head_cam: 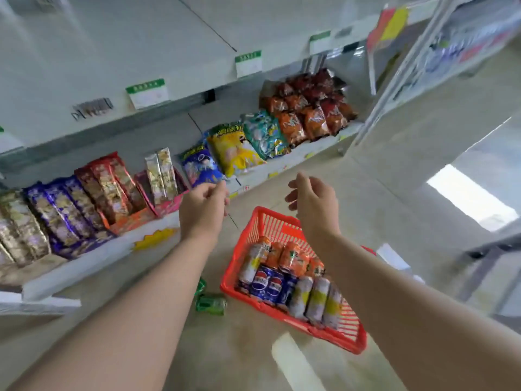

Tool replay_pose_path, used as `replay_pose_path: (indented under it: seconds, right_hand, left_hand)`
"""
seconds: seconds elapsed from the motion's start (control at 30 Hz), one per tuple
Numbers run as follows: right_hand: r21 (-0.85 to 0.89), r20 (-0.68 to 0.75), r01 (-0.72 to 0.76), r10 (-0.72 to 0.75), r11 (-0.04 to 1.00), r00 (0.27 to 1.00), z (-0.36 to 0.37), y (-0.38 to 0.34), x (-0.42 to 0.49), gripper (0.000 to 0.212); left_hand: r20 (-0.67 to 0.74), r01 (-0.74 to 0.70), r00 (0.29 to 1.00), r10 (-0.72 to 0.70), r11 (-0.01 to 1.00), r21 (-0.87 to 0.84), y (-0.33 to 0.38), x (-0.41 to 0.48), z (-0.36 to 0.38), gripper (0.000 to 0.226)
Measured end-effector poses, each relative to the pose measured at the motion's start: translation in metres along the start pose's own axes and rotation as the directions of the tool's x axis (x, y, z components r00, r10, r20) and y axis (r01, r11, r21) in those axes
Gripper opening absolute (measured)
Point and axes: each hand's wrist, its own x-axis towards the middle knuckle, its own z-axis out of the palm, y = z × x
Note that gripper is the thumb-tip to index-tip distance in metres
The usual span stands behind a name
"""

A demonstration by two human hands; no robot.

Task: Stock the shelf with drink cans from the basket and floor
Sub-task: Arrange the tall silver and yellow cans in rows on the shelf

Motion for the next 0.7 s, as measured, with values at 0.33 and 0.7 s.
replay_pose_path:
  seconds: [0.33, 0.7]
  right_hand:
    - [-0.036, -0.184, -0.260, 0.250, 0.965, 0.951, -0.066, 0.164, -0.002, 0.044]
    - [-0.114, -0.197, -0.468, 0.441, 0.876, 0.875, -0.086, 0.307, -0.007, 0.041]
  left_hand:
    - [0.234, 0.028, 0.968, -0.094, 0.962, 0.270, -0.112, -0.031, 0.105, 0.031]
    - [0.469, 0.077, 0.839, -0.276, 0.914, 0.399, -0.226, -0.021, 0.172, 0.024]
